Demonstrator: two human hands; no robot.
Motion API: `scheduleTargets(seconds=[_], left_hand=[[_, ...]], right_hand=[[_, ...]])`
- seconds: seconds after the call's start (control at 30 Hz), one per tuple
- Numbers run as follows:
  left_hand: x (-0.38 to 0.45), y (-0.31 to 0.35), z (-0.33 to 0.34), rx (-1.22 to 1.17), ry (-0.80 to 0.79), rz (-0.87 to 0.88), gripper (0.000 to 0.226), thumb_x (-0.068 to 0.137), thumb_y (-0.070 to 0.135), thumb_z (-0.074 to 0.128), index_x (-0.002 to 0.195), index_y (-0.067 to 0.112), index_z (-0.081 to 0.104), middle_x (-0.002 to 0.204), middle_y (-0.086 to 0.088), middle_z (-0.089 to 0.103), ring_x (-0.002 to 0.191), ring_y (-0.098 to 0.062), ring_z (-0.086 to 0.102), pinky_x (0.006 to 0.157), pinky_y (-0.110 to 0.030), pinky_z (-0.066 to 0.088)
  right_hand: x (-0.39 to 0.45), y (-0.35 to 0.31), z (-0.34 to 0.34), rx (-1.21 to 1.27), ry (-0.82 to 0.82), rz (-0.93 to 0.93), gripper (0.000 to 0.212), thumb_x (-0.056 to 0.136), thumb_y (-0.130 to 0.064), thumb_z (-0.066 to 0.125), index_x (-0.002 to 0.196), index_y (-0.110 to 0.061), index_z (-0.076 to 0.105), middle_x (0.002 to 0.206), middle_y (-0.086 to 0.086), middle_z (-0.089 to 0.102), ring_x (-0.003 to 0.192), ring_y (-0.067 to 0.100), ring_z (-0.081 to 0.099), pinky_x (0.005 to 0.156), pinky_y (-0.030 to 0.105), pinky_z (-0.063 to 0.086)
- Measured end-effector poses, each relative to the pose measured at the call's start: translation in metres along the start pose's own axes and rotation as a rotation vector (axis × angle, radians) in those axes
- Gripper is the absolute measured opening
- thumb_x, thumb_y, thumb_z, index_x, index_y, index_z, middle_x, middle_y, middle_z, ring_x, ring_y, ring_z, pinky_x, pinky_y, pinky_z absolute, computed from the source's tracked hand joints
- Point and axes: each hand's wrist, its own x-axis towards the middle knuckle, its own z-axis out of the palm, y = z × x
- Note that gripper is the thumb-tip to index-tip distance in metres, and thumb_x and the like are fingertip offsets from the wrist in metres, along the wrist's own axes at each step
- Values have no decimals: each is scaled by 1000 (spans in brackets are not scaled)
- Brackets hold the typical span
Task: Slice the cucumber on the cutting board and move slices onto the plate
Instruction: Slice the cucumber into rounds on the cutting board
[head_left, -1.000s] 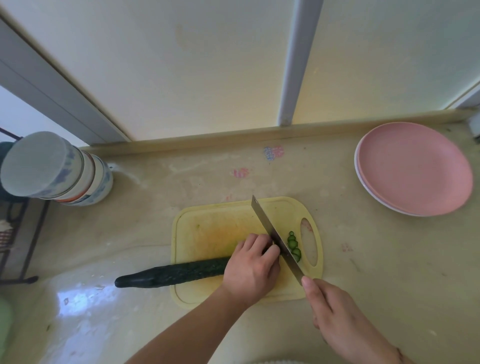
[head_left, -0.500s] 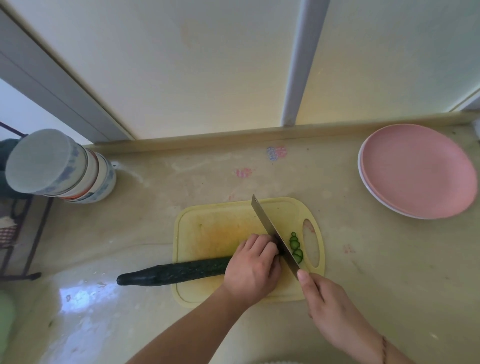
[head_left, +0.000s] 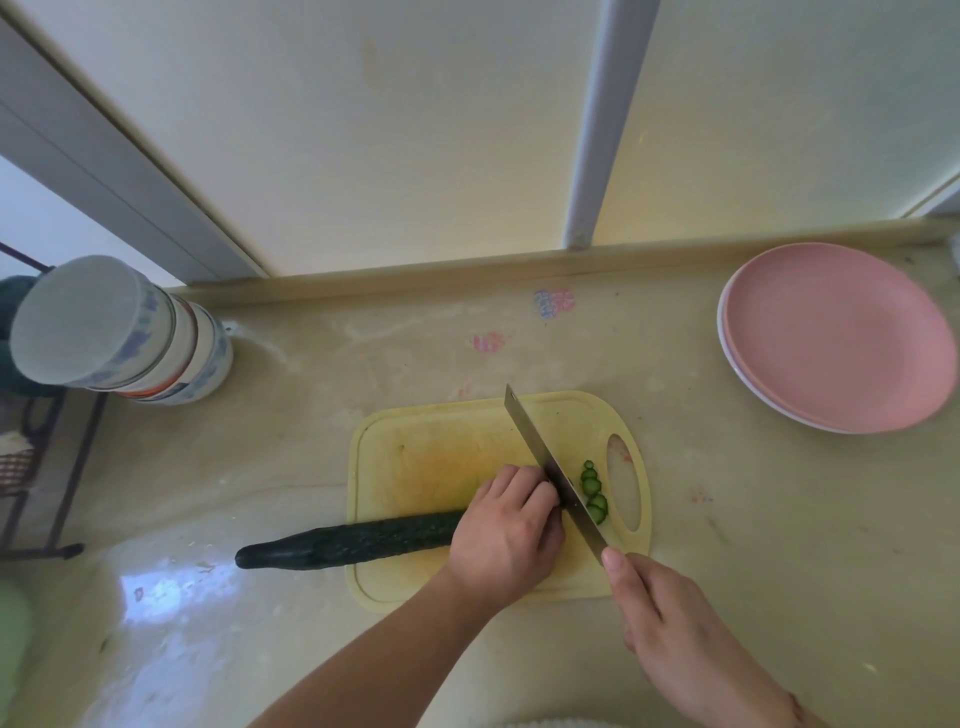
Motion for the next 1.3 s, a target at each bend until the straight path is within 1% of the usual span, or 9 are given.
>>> scheduleTargets(seconds=[0.17, 0.3, 0.43, 0.53, 0.67, 0.83, 0.97, 1.17, 1.3], left_hand=[[0, 0, 0, 13, 10, 11, 10, 91, 16, 57, 87, 10, 64, 94, -4, 62, 81, -24, 57, 64, -36, 51], [0, 1, -1, 17, 9, 11, 12, 92, 15, 55, 87, 10, 63, 95, -4, 62, 81, -23, 57, 63, -36, 51], [-1, 0, -3, 32, -17, 24, 13, 93, 18, 54, 89, 12, 65, 99, -3, 63, 86, -23, 58, 68, -35, 50], [-1, -3, -11, 119, -48, 71, 14, 92, 20, 56, 94, 16, 69, 103, 0, 65, 91, -24, 59, 71, -38, 49], [-4, -11, -13, 119, -28, 92, 14, 96, 21, 59, 99, 18, 73, 106, 2, 68, 84, -22, 61, 63, -36, 51], [-6, -14, -8, 61, -11, 85, 12, 97, 21, 61, 98, 17, 71, 106, 1, 67, 88, -20, 60, 67, -35, 54], [-6, -13, -7, 39, 2, 76, 8, 95, 19, 64, 95, 17, 71, 106, 1, 68, 88, -20, 61, 68, -36, 54], [-6, -13, -7, 28, 10, 83, 9, 95, 19, 63, 96, 16, 71, 107, 2, 68, 88, -20, 61, 68, -35, 54], [-6, -13, -6, 33, 14, 80, 11, 96, 20, 61, 96, 16, 71, 108, 2, 68, 89, -21, 61, 69, -36, 54]], right_hand=[[5, 1, 4, 2, 11, -9, 62, 83, -68, 22, 69, -12, 44, 54, -2, 43, 50, 8, 41, 57, 35, 41], [14, 0, 8, -32, 10, -23, 58, 84, -65, 21, 69, -15, 47, 55, 0, 48, 51, 8, 45, 60, 32, 43], [15, 2, 7, -20, 7, -18, 53, 86, -62, 22, 67, -18, 44, 54, -2, 46, 50, 7, 42, 54, 27, 40], [16, 2, 4, -17, 2, -8, 55, 87, -63, 21, 67, -17, 45, 56, -3, 46, 50, 7, 42, 54, 24, 38], [14, 1, 4, 2, -7, -16, 55, 88, -63, 23, 68, -17, 45, 53, -4, 42, 46, 4, 38, 53, 23, 35], [4, 3, 1, 56, -4, -23, 56, 86, -67, 25, 67, -17, 41, 46, -7, 39, 44, 5, 35, 51, 25, 30], [-1, 3, 0, 39, -3, -37, 64, 81, -71, 24, 70, -11, 43, 52, -3, 41, 49, 8, 38, 56, 30, 36], [2, 1, 1, 5, -5, -33, 70, 82, -70, 23, 77, -5, 50, 55, 1, 46, 52, 9, 44, 60, 36, 44], [12, 1, 5, -50, -8, -50, 63, 85, -67, 20, 72, -12, 49, 57, -2, 46, 52, 7, 44, 57, 31, 42]])
